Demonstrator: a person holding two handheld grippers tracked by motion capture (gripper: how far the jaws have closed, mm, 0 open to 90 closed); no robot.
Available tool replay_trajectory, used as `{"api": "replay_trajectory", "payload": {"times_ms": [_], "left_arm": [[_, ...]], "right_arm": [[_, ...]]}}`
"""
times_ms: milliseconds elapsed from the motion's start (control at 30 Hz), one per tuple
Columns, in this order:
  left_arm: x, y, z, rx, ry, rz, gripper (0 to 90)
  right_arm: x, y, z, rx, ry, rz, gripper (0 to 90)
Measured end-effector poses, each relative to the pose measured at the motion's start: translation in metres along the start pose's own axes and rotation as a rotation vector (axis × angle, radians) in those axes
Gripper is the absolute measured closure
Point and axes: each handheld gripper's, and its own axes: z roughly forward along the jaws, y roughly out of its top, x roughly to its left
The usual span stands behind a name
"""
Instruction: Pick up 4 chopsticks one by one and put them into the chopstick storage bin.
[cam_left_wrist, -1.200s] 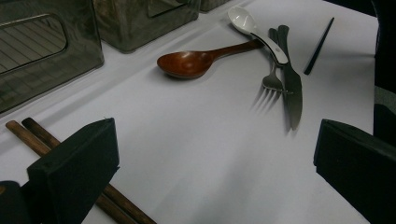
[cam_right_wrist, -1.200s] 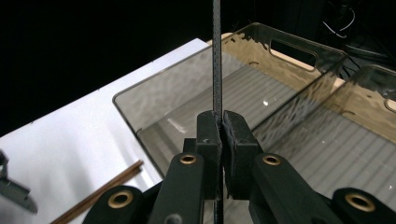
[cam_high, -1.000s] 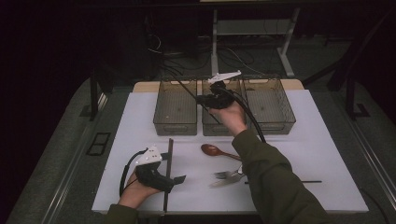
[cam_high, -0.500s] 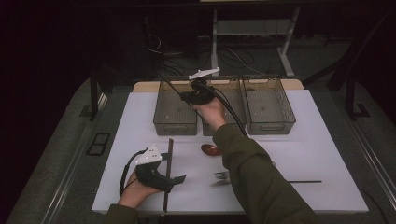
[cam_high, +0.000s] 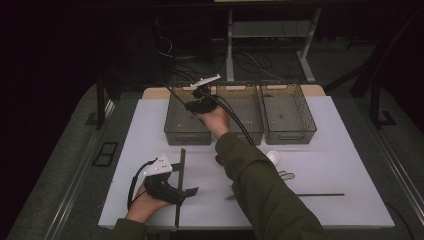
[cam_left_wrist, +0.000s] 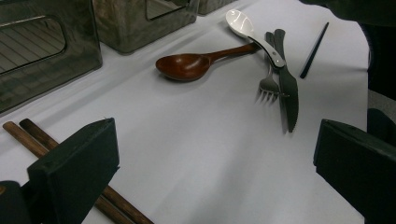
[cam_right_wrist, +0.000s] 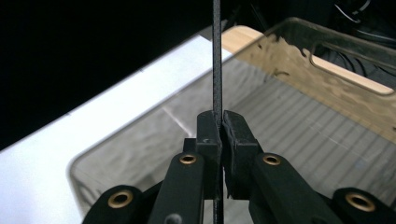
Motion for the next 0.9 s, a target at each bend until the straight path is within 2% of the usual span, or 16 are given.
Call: {"api": "replay_trajectory", "payload": {"times_ms": [433,533,700,900], "left_arm": [[-0.001,0.001,0.002,0.001,-0.003,0.003,0.0],[-0.001,0.001,0.002,0.002,-0.004,0.005,0.0],[-0.001,0.001,0.002,0.0,-0.003,0.004,0.0],[-0.001,0.001,0.002,0.002,-0.005,0.007,0.0]], "right_arm": [[0.001,-0.004,0.014,0.03,-0.024,0.021,85.4],[0.002,-0.003,0.017,0.057,-0.018,0.029,84.5],[0.004,-0.003,0.019,0.082,-0.037,0.025,69.9],[0.002,-0.001,0.012,0.09,-0.048,0.027,59.9]]}}
